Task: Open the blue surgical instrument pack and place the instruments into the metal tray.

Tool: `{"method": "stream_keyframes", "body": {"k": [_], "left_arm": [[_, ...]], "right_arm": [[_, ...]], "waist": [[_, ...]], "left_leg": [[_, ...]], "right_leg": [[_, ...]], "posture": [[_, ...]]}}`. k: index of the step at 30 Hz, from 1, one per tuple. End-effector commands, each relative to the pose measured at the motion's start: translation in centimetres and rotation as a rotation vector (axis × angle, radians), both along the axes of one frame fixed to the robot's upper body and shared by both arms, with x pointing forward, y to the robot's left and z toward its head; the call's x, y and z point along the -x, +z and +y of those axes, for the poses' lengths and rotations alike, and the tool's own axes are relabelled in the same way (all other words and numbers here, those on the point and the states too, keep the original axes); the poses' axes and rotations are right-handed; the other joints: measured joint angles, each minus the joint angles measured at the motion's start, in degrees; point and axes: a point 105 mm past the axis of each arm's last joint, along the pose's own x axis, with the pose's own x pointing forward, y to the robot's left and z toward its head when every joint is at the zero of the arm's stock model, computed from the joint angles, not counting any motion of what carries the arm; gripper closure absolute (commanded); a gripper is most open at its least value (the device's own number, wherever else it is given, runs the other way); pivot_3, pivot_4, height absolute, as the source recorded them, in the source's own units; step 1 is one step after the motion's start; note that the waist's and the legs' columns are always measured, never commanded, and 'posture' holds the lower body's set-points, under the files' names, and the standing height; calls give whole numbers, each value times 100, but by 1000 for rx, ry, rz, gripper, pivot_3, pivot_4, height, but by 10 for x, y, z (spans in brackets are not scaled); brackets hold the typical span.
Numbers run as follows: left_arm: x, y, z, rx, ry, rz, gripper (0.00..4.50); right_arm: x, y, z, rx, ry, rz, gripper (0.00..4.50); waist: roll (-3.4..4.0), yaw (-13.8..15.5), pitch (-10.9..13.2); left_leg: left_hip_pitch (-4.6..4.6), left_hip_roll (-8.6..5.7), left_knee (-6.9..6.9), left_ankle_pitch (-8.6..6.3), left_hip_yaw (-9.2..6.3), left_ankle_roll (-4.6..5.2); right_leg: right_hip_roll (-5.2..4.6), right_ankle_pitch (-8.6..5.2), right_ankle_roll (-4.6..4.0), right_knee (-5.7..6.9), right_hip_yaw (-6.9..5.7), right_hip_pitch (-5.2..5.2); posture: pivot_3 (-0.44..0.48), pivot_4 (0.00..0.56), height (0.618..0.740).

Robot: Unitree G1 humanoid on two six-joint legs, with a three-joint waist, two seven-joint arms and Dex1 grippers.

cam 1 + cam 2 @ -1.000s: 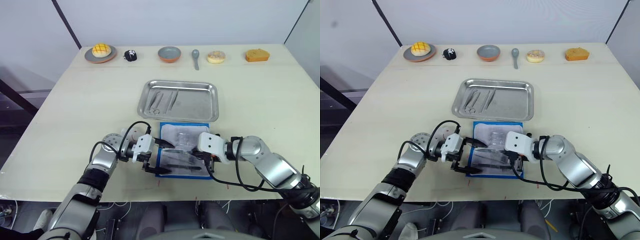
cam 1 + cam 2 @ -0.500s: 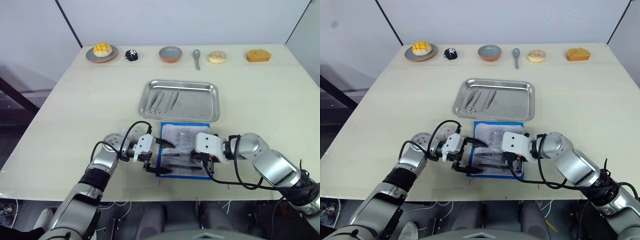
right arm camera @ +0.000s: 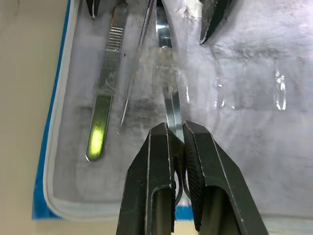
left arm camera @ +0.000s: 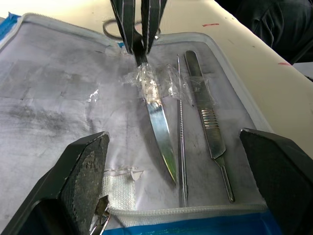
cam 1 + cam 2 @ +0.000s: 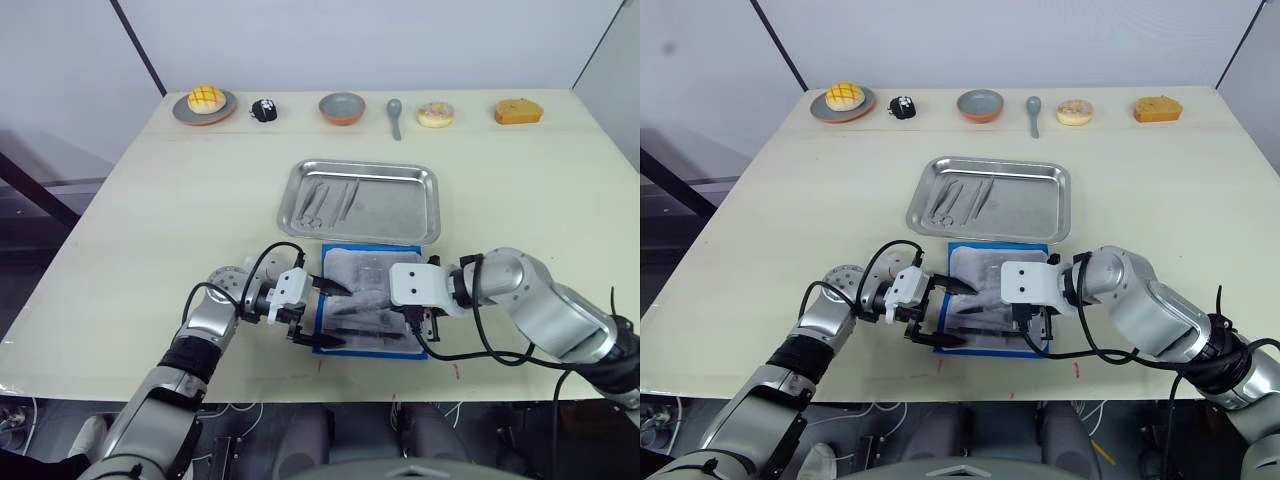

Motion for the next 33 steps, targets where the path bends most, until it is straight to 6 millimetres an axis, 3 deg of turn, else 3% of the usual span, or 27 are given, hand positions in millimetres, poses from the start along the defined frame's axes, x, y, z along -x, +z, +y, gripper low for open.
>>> {"method": "stream_keyframes", "body": {"k": [1, 13, 20, 23, 28, 33], "left_arm": [[18, -38, 3, -117, -7, 127, 0], [18, -37, 2, -114, -5, 127, 0], [16, -36, 1, -109, -3, 121, 0], [14, -35, 1, -106, 5, 119, 0], [15, -36, 1, -104, 7, 121, 0], [16, -38, 1, -100, 7, 125, 0]], "right_arm": [[4, 9, 2, 11, 35, -39, 4460], [3, 14, -20, 61, 1, -56, 4460], [7, 23, -47, 112, -37, -70, 4460], [9, 32, -69, 156, -76, -84, 4460], [14, 45, -88, 196, -98, -104, 4460], [9, 63, -91, 102, -168, -145, 4460]], "waist": [[0, 1, 0], [0, 6, 0], [1, 21, 0], [3, 25, 1], [7, 7, -1], [9, 8, -2]], "left_leg": [[0, 0, 0, 0, 0, 0], [-2, -1, 0, 0, 1, 0], [-5, -3, -1, 0, -2, 0], [-10, -5, 0, 0, -2, 0], [4, -6, -5, -1, -5, 2], [3, -7, -5, -2, -6, 3]], "right_leg": [[0, 0, 0, 0, 0, 0], [-3, 0, 0, -3, 0, 0], [-3, 0, 1, -8, 0, 1], [-4, 0, 1, -20, 1, 6], [-3, -1, 2, -28, 2, 23], [-4, 0, 3, -43, 2, 33]], "posture": [[0, 150, 732], [0, 150, 732], [0, 150, 732], [0, 150, 732], [0, 150, 732], [0, 150, 732]]}}
